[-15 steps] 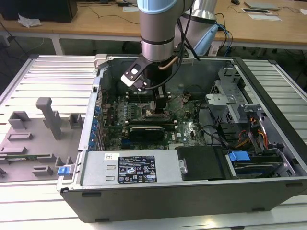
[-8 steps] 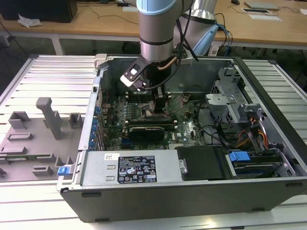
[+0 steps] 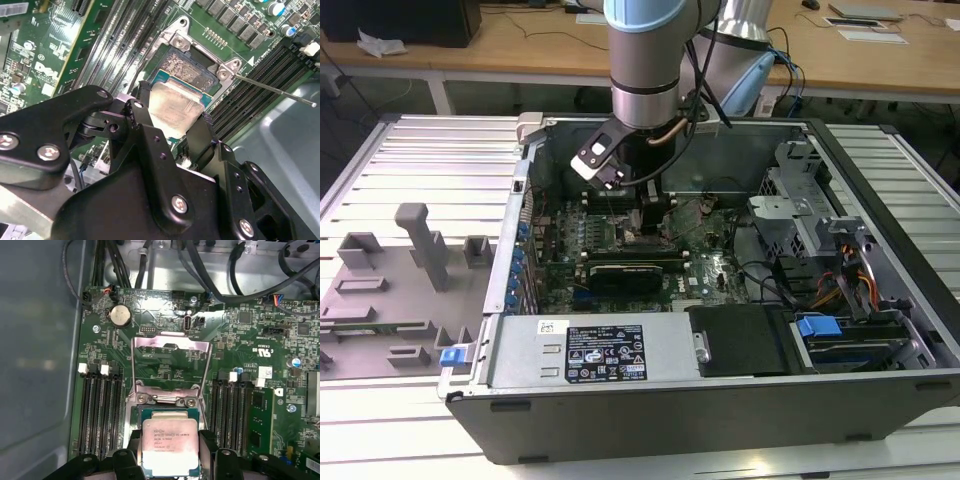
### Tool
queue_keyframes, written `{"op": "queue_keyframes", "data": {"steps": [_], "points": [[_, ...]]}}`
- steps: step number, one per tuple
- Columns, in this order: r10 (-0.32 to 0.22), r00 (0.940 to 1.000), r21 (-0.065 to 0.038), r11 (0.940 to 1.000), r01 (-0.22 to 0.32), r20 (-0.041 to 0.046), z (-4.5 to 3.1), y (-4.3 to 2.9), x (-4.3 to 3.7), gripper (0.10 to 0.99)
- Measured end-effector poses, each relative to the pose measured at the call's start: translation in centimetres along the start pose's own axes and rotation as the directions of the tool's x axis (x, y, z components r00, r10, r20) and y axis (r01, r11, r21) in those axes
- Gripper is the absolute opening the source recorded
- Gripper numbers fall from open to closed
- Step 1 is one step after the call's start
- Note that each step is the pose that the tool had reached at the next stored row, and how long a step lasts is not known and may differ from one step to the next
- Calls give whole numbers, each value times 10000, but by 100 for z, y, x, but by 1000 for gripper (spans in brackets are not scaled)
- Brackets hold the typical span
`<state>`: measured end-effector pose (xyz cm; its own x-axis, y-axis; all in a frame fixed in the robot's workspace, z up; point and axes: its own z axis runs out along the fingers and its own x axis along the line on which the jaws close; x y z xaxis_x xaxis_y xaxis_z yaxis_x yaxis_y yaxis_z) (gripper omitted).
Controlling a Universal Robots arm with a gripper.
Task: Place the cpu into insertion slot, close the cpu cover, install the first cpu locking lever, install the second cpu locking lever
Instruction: 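Place the cpu into insertion slot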
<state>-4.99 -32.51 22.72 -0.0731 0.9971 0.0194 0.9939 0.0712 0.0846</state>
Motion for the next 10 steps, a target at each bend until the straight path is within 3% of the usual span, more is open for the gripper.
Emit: {"op": "queue_keyframes", "data": {"steps": [10], "points": [[417, 9991, 30, 9991, -417, 34, 101, -39, 8, 541]]}}
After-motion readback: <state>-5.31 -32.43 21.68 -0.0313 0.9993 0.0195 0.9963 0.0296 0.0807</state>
